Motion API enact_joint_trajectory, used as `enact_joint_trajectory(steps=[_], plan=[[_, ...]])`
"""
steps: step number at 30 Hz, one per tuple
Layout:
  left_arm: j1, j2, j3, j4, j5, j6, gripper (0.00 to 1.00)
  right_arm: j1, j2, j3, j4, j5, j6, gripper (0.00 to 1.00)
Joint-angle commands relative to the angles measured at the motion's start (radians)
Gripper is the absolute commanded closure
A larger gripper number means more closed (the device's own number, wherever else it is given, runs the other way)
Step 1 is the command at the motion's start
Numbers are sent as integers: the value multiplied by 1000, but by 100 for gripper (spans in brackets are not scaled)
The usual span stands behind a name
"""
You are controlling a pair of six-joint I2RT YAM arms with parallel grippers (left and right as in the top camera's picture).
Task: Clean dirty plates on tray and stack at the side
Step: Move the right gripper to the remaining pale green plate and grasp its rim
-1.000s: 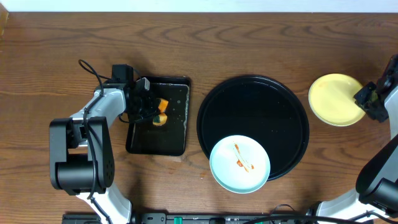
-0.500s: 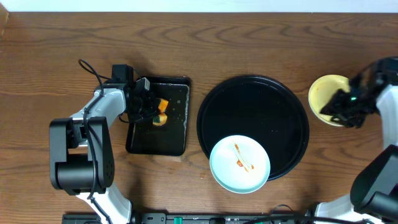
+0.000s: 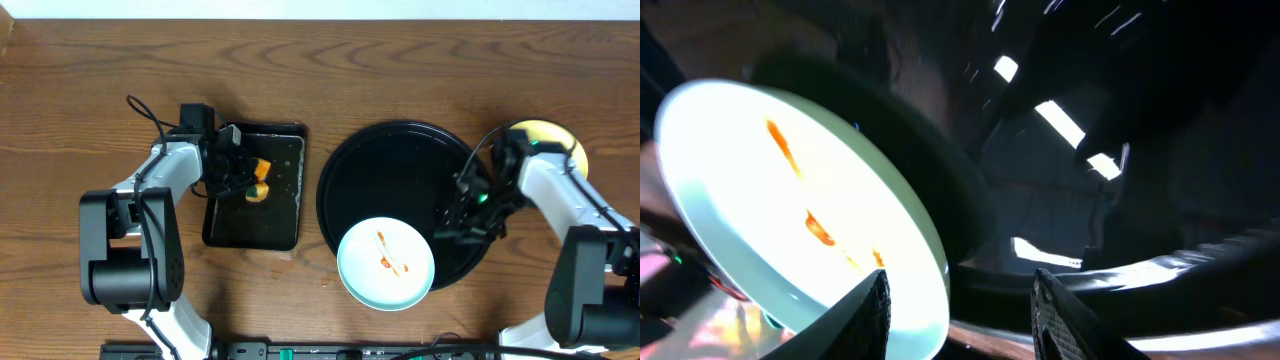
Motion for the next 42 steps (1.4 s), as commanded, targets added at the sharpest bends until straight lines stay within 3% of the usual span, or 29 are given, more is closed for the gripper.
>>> enact_joint_trajectory(steps=[1,7,10,14,21,33,42], plan=[[7,11,-24,4,-47,-13,92,42,-12,-55,39,-33,11,56],[7,11,-24,4,-47,-13,93,72,-12,-124,98,-33,25,62],[7,11,-24,4,-47,-13,92,84,-12,-157,129,-34,50,69],[7,11,-24,4,-47,-13,93,98,-12,-180,159,-37,56,86],[7,11,-24,4,-47,-13,92,100,-13,-178,194,-41,65,99],[7,11,-24,4,-46,-13,92,99,-14,-43,405,185,139,99],[4,11,-24,8,-46,-13,93,99,-13,-47,548,289,172,99]])
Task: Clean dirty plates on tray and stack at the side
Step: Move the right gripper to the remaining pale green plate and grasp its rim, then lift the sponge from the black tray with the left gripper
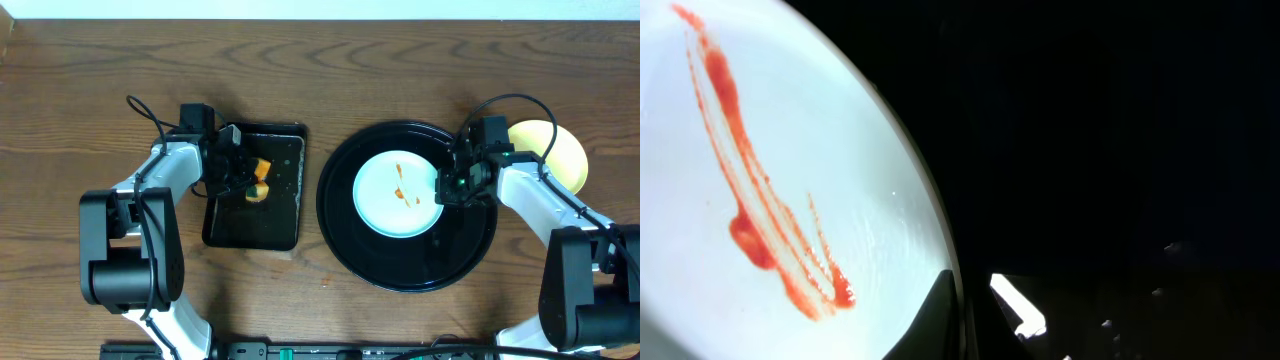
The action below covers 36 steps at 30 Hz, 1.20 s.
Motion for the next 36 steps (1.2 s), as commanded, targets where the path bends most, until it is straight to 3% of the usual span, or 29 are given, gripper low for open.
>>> enact_joint_trajectory(steps=[1,7,8,9,10,11,15,17,20,29,36], plan=[[0,11,-24,8,-46,-13,93,4,-13,6,14,61,25,99],[-64,11,-24,20,-60,22,93,18,-13,6,8,61,25,99],[-76,11,-24,24,-79,22,83,22,-13,6,8,61,25,99],[-87,11,-24,28,-101,21,67,24,-13,6,7,61,25,99],[-100,11,-24,31,-129,21,58,28,-13,6,6,61,25,99],[-111,11,-24,34,-154,21,56,31,-13,6,6,61,25,99],[-152,11,-24,34,-194,21,56,39,-13,6,6,61,24,99],[-174,11,-24,34,-197,22,62,43,-13,6,6,61,25,99],[-196,11,-24,37,-201,22,92,44,-13,6,2,61,25,99],[-211,1,-23,29,-301,3,93,44,-13,6,-11,61,17,99],[-211,-108,-18,31,-303,-6,92,44,-13,6,-13,61,16,99]])
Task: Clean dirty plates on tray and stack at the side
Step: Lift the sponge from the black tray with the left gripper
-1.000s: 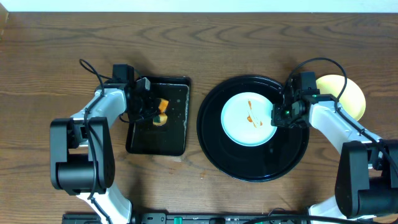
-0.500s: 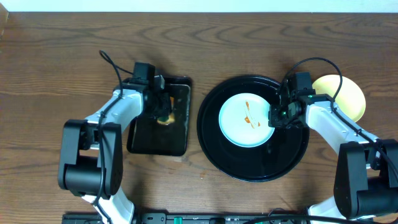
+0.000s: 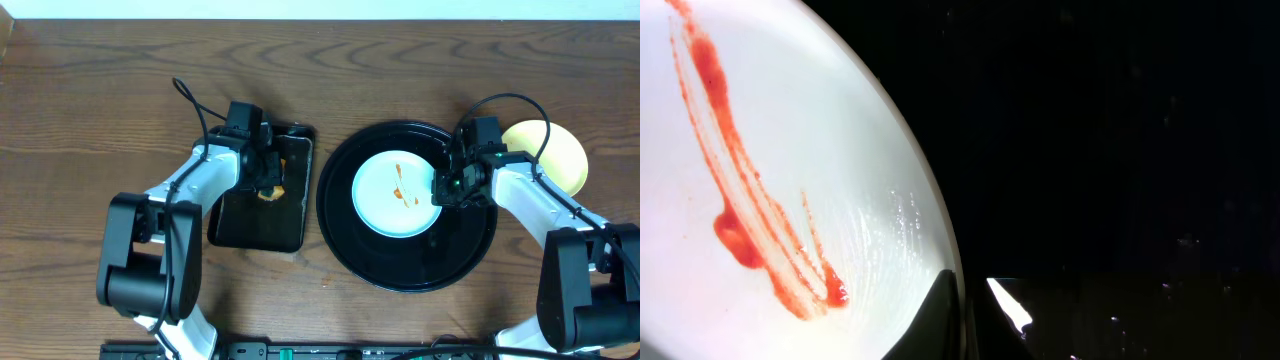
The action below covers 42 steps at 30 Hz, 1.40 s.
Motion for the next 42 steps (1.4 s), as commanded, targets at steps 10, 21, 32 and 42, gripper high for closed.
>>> enact_joint_trajectory(steps=[10,21,32,42], plan=[[2,-241,-17,3,-147,-10,93,10,-13,6,-5,24,-4,99],[2,-359,-17,56,-167,-14,93,10,-13,6,-5,32,-3,99],[0,-435,-17,68,-214,-18,93,10,-13,6,-4,32,-3,99],[0,-435,-18,70,-214,-18,93,10,-13,6,-5,32,-4,99]])
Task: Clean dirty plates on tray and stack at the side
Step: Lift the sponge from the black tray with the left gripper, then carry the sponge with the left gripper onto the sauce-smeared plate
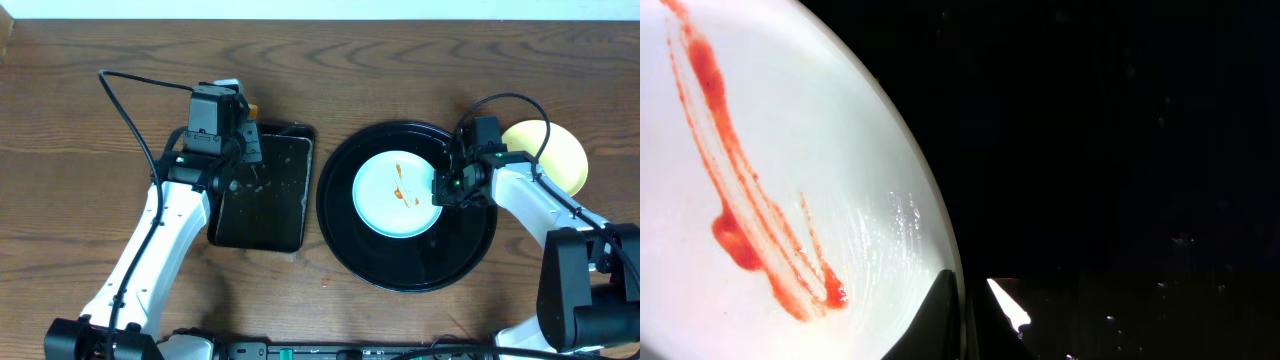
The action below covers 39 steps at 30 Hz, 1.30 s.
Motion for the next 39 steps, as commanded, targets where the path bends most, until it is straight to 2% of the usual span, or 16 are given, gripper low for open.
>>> enact_joint_trajectory(steps=[1,6,10,15,21,26,28,39], plan=[[0,-14,-4,6,-15,-14,92,11,-13,6,-7,22,-4,99],[-3,19,-4,-20,40,-98,93,52,-13,6,-18,40,-37,99],[-32,87,-4,-39,126,-100,93,101,-13,6,-21,66,-34,99],[-104,160,-4,-66,128,-100,93,139,-13,6,-18,66,-12,99],[-166,161,-2,-54,133,-99,93,140,-13,6,-15,66,1,99],[-198,161,-1,30,365,-101,93,159,-13,6,-19,66,0,99],[-217,161,-1,86,413,-174,92,168,-13,6,-17,66,1,99],[-367,220,-1,319,415,-455,92,172,-13,6,-8,65,2,99]])
